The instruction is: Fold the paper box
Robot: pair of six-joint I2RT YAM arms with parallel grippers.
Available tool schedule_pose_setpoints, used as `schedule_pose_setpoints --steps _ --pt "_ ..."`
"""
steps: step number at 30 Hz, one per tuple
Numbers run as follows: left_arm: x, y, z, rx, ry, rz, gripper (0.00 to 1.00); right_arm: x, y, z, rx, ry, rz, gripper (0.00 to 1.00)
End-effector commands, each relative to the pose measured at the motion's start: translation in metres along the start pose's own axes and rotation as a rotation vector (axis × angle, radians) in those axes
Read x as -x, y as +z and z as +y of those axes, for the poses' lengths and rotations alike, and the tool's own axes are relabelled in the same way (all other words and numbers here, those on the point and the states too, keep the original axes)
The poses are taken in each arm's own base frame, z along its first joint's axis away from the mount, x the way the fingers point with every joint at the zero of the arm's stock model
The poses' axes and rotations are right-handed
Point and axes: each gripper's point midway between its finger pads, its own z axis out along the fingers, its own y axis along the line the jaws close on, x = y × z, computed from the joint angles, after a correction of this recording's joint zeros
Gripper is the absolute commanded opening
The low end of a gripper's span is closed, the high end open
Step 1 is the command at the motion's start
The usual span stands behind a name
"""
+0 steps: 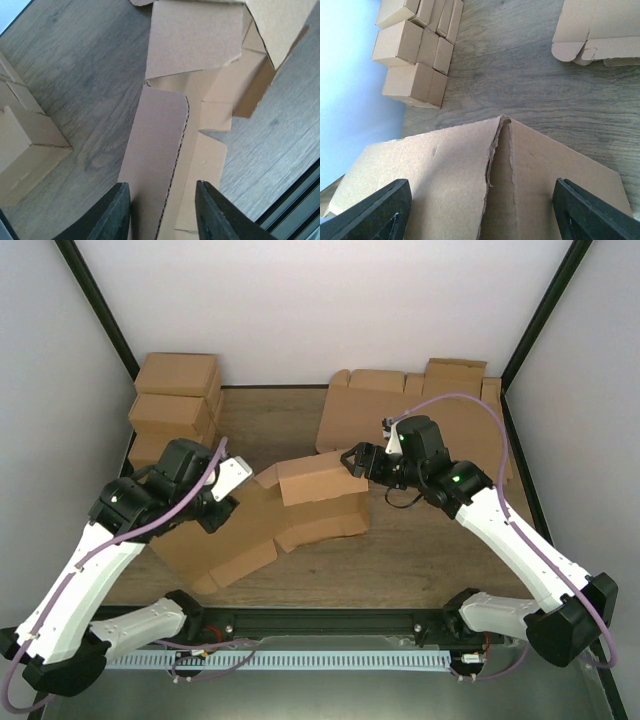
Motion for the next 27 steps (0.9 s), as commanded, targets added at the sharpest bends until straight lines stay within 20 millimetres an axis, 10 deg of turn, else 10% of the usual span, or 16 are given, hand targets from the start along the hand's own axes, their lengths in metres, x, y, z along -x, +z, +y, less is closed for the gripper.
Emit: schedule_pose_setpoints --steps 1,27 --pt "-0.006 0.004 -0.009 -0.038 0.017 0.03 0.33 0.009 -0.01 0.013 0.036 -0.012 -0.021 0.8" --pt "0.058 0.005 -0.052 -0.26 0.008 -0.146 0.04 -0.001 -0.005 0.02 0.096 0.043 0.028 0.8"
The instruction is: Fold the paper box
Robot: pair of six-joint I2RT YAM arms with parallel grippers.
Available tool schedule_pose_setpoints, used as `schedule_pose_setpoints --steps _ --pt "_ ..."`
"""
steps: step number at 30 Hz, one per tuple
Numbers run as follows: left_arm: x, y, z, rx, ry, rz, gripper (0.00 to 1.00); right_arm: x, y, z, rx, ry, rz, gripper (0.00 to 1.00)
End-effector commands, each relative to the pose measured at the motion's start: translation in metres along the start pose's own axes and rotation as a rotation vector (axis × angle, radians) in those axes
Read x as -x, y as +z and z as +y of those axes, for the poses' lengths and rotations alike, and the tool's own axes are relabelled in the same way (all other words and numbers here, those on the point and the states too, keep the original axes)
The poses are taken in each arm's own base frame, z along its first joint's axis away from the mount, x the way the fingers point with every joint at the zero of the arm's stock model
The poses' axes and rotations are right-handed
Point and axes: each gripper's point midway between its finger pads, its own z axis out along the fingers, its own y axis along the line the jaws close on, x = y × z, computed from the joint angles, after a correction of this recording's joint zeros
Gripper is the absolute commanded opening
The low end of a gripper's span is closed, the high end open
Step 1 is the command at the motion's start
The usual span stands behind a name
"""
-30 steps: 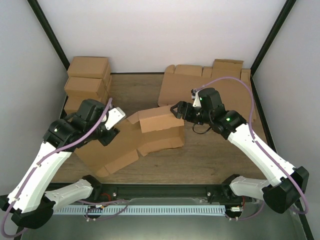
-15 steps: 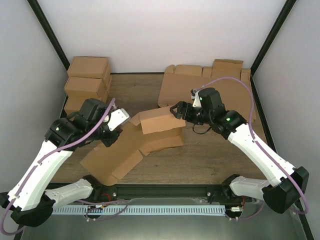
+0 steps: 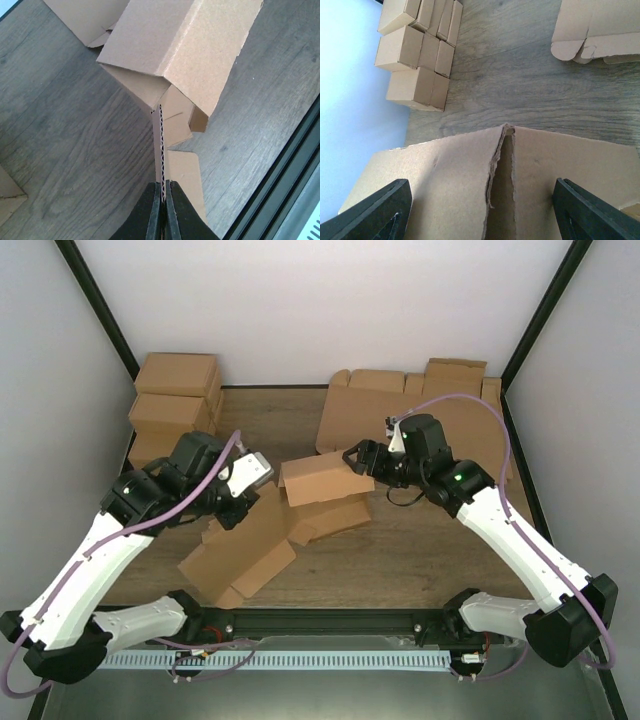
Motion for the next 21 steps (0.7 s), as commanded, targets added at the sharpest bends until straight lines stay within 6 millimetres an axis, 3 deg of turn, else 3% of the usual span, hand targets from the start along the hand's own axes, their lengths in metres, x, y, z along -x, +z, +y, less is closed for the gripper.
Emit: schedule_pose_setpoints --steps 1,8,21 --pt "0.022 0.008 -0.015 -0.076 -0.021 -0.048 0.04 -0.003 -0.005 0.02 0.086 0.006 0.025 0.8" --pt "0.039 0.009 -0.009 -0.042 -0.084 -0.081 0.04 -0.007 -0.002 0.015 0.075 -0.001 0.033 0.78" --pt "0.058 0.005 -0.004 -0.03 -0.122 -0.151 0.04 0.004 0.006 -0.025 -0.123 -0.142 -0.045 0.77"
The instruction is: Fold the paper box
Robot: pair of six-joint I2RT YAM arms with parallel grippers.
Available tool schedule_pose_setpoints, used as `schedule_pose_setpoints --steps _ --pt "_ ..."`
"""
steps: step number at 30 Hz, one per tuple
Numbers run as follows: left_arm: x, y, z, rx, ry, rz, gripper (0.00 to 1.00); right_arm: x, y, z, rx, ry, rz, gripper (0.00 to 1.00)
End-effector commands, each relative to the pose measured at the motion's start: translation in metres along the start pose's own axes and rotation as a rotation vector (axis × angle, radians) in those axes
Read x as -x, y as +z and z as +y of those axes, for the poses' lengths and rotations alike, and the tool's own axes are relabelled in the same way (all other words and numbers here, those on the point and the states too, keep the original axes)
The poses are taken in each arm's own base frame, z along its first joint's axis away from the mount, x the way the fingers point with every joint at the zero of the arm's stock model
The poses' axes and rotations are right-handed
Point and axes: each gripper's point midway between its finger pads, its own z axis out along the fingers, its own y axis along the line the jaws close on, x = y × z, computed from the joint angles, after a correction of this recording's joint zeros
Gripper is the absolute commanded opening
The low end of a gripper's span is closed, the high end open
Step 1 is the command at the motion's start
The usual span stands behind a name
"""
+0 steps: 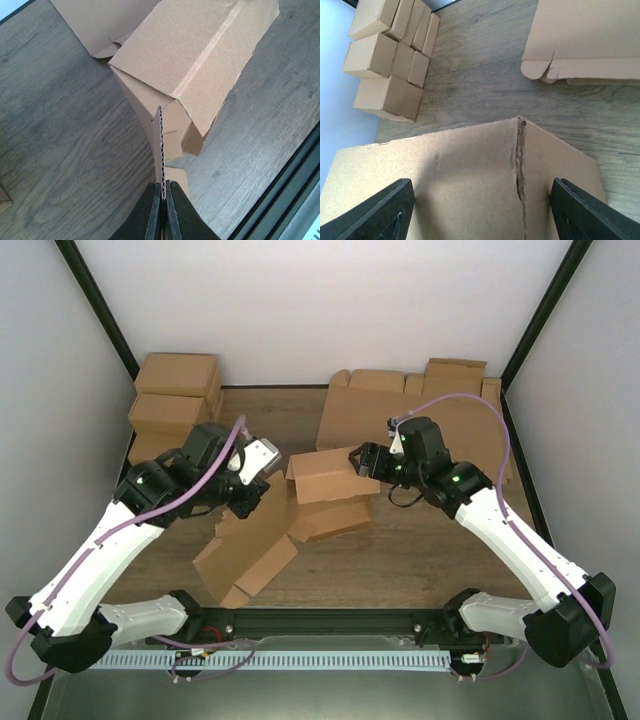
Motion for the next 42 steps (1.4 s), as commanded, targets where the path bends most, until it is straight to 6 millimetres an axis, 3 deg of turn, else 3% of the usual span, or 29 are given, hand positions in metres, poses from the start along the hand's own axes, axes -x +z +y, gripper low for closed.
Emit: schedule_pose_setpoints --steps 1,10,20,25,29,34,42 --pt "0.034 -0.002 -0.01 -0.053 -0.011 -0.122 0.04 -0.002 0.001 -0.004 -0.04 -0.083 0.001 0.77" --pt "0.057 0.005 -0.018 -0.115 -0.073 -0.187 0.04 -0.004 -0.001 0.012 0.042 -0.118 0.026 0.75" --pt "0.076 0.004 -0.028 -0.186 -0.119 -0.262 0.05 -0.007 0.01 -0.002 -0.004 -0.293 0.021 0.76" --pt "0.067 0.012 -0.022 -0.147 -0.106 -0.223 0.05 0.001 0.007 0.0 -0.004 -0.468 -0.022 0.8" --pt "0.059 0.016 -0.019 -0.126 -0.08 -0.192 0.05 0.008 -0.004 0.013 0.042 -0.652 -0.088 0.82" --pt "0.053 0.02 -0.016 -0.107 -0.058 -0.162 0.05 0.03 -0.022 0.02 -0.002 -0.78 -0.207 0.84" --pt "0.05 0.027 -0.014 -0.091 -0.039 -0.129 0.05 0.041 -0.027 0.031 -0.016 -0.99 -0.222 0.87"
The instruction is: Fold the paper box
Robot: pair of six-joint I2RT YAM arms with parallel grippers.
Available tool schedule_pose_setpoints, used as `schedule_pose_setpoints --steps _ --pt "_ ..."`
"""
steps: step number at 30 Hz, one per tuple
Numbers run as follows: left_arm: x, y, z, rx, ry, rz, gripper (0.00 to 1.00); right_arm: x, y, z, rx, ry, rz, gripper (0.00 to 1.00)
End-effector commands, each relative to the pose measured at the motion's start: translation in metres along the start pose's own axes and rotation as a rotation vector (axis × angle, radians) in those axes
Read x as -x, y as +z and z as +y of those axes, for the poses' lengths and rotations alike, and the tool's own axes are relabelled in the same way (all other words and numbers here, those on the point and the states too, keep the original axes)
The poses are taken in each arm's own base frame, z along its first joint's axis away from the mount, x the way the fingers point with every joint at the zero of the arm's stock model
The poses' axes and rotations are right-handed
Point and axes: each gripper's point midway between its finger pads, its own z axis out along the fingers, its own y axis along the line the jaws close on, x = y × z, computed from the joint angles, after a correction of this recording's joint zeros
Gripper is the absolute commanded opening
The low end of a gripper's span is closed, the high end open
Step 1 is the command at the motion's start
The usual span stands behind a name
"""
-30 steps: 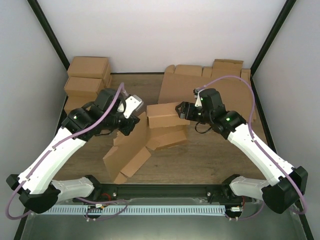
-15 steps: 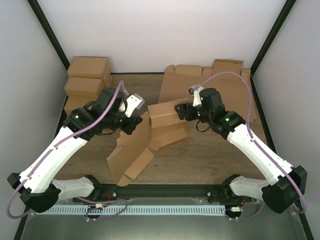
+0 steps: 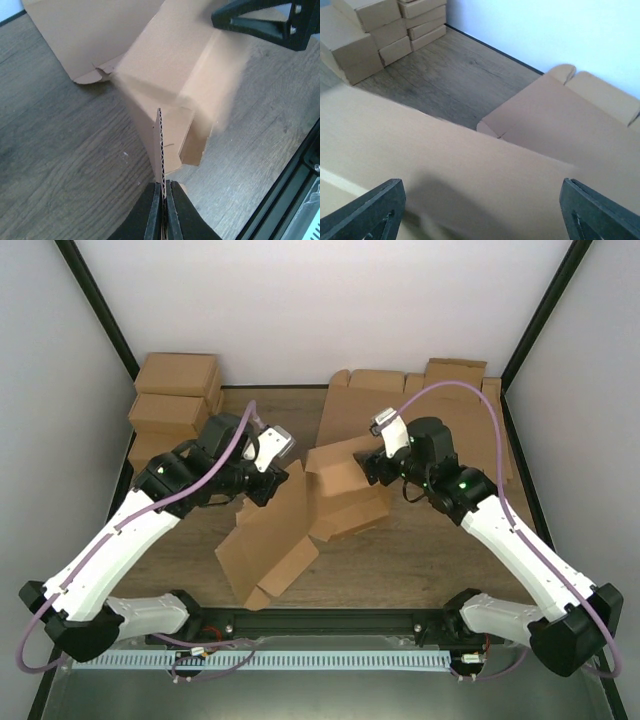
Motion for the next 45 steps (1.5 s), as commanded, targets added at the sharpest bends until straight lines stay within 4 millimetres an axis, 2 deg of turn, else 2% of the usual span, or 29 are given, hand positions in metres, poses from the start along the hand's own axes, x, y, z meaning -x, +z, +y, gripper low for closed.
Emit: schedule_pose_setpoints --steps 1,7,12,16,19,26,31,35,37,40,45 --pt "0.018 0.003 -0.006 -0.02 0.047 -0.053 0.05 0.032 -0.013 0.014 0.056 -0.21 -0.086 0.87" --pt "0.018 0.001 -0.003 -0.003 0.066 -0.045 0.04 0.042 -0.023 0.032 0.16 -0.402 -0.115 0.85" --pt "0.018 0.003 -0.004 -0.008 0.073 -0.036 0.04 0.041 -0.011 0.017 0.093 -0.464 -0.03 0.84" --pt "0.017 0.003 -0.004 -0.009 0.08 -0.03 0.04 0.068 -0.026 0.004 0.057 -0.443 -0.081 0.87" --pt "0.016 0.003 -0.002 -0.001 0.099 -0.024 0.04 0.082 -0.04 0.005 0.129 -0.434 -0.112 0.87" --pt "0.009 -0.001 0.017 0.111 0.195 0.043 0.04 0.056 -0.035 0.0 0.149 -0.659 0.012 0.84" --pt "0.009 -0.006 0.015 0.099 0.252 0.054 0.04 0.043 -0.027 -0.001 0.158 -0.788 0.033 0.82" --pt "0.009 -0.007 0.013 0.087 0.277 0.048 0.04 0.046 -0.014 -0.019 0.036 -0.892 0.013 0.82" --pt "0.009 -0.007 0.013 0.087 0.283 0.051 0.04 0.052 -0.009 -0.021 0.006 -0.942 -0.017 0.82" --pt "0.01 -0.008 0.013 0.089 0.288 0.046 0.04 0.058 -0.005 -0.015 0.03 -1.009 -0.057 0.81" --pt "0.01 -0.009 0.014 0.096 0.301 0.041 0.04 0.048 -0.007 -0.003 0.098 -1.043 -0.074 0.83"
